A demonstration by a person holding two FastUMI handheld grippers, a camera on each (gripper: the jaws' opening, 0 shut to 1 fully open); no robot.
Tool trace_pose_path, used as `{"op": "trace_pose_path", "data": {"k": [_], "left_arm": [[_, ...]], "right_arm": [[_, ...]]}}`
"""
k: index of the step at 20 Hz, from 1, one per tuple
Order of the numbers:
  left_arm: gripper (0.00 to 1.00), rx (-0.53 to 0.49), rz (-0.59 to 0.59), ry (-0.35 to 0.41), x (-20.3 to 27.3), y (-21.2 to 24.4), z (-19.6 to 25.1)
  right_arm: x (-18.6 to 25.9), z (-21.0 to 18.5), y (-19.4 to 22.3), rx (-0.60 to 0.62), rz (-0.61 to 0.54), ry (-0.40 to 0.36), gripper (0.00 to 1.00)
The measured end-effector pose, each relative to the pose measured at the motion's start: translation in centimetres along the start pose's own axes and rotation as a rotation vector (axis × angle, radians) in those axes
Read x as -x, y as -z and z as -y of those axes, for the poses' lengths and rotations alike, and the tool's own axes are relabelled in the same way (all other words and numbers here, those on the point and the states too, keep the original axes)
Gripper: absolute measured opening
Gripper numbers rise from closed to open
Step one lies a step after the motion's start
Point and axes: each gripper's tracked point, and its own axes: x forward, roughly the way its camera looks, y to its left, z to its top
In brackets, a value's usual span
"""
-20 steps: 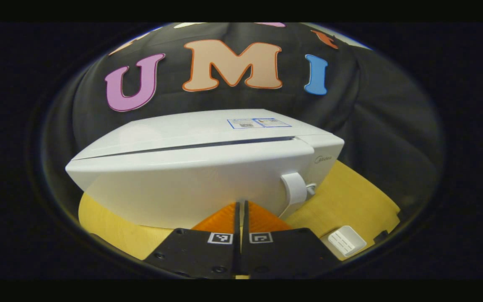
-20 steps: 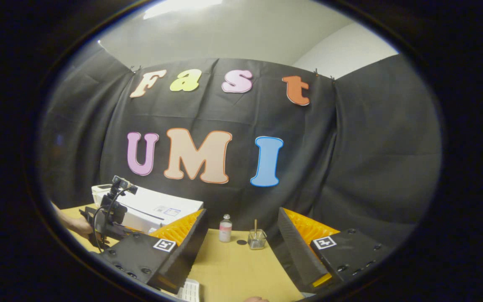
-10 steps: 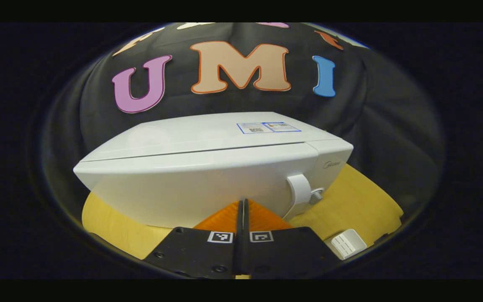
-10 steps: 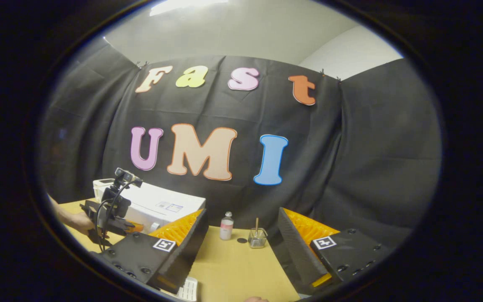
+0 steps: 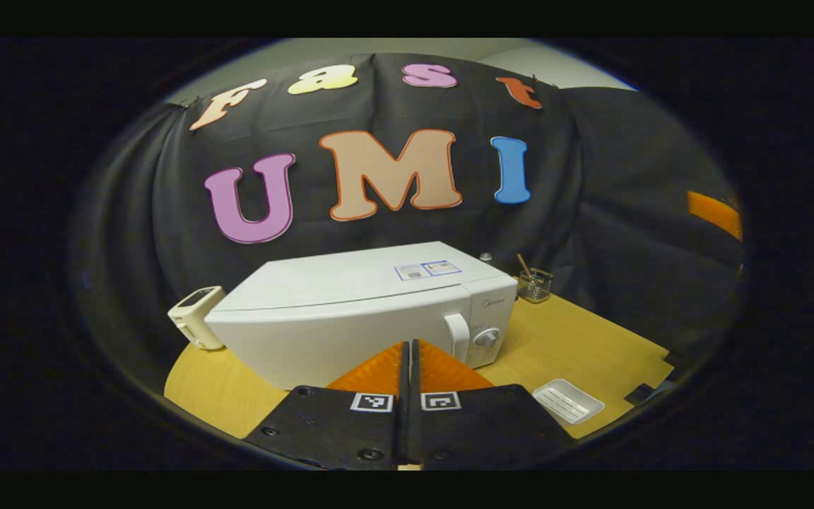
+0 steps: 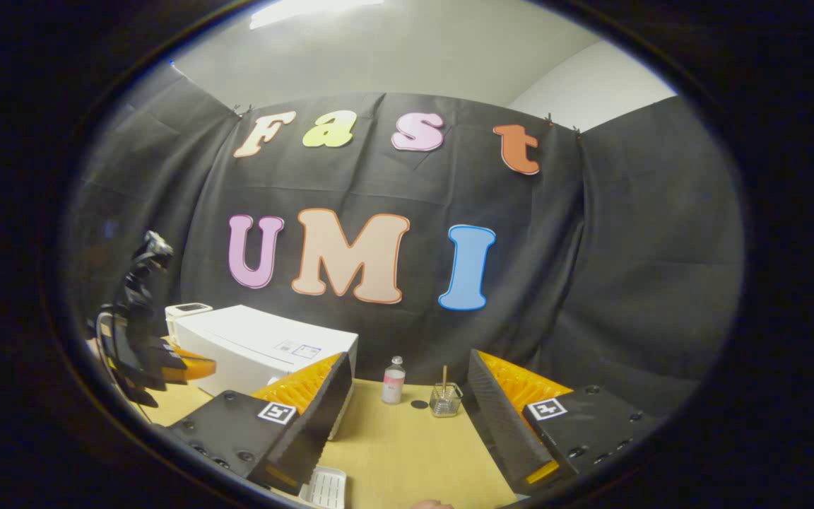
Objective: Open the microwave oven with the left hand, put the food in, and close the microwave oven.
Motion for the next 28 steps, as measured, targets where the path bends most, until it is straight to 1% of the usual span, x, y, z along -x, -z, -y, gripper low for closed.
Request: {"op": "trace_pose_path", "data": {"k": [5,7,10,11,12,15,16,20,24,25,26,28], "left_arm": [[0.0,-0.006,0.046,-0.019,4.8,-2.0,-0.9],[0.0,-0.032,0.069,-0.036,5.9,-3.3,-1.5],[0.01,-0.035,0.087,-0.042,6.8,-4.6,-1.0],[0.01,-0.038,0.108,-0.024,7.0,-5.5,-0.3],[0.01,-0.046,0.142,-0.022,7.3,-6.5,-0.2],[1.0,-0.107,0.216,-0.012,8.1,-9.1,0.1],[0.97,-0.118,0.226,-0.006,8.5,-9.5,0.4],[0.96,-0.09,0.231,0.023,8.9,-10.3,1.2],[0.97,-0.074,0.235,0.023,9.0,-11.0,0.9],[1.0,-0.069,0.23,0.025,9.1,-10.9,1.0],[0.96,-0.061,0.226,0.024,9.1,-10.8,0.8],[0.97,-0.049,0.218,0.022,9.2,-10.5,0.7]], "right_arm": [[0.4,0.0,0.0,0.009,0.0,0.002,0.97],[0.4,0.0,0.1,0.01,-0.003,0.002,0.97],[0.2,-0.5,0.2,-0.011,-0.005,-0.009,0.97],[0.1,-0.7,0.0,-0.01,-0.002,-0.013,0.97],[0.1,-0.9,-0.2,-0.003,0.004,-0.015,0.97],[-0.1,-1.5,0.0,-0.003,0.003,-0.027,0.97],[-0.1,-1.6,-0.1,-0.008,0.005,-0.03,0.97],[0.1,-2.1,-0.3,-0.011,0.014,-0.032,0.96],[0.3,-2.0,0.0,-0.017,0.01,-0.029,0.96],[0.3,-2.0,0.0,-0.023,0.007,-0.028,0.96],[0.3,-2.0,-0.1,-0.028,0.009,-0.027,0.96],[0.5,-1.9,-0.1,-0.025,0.013,-0.023,0.97]]}}
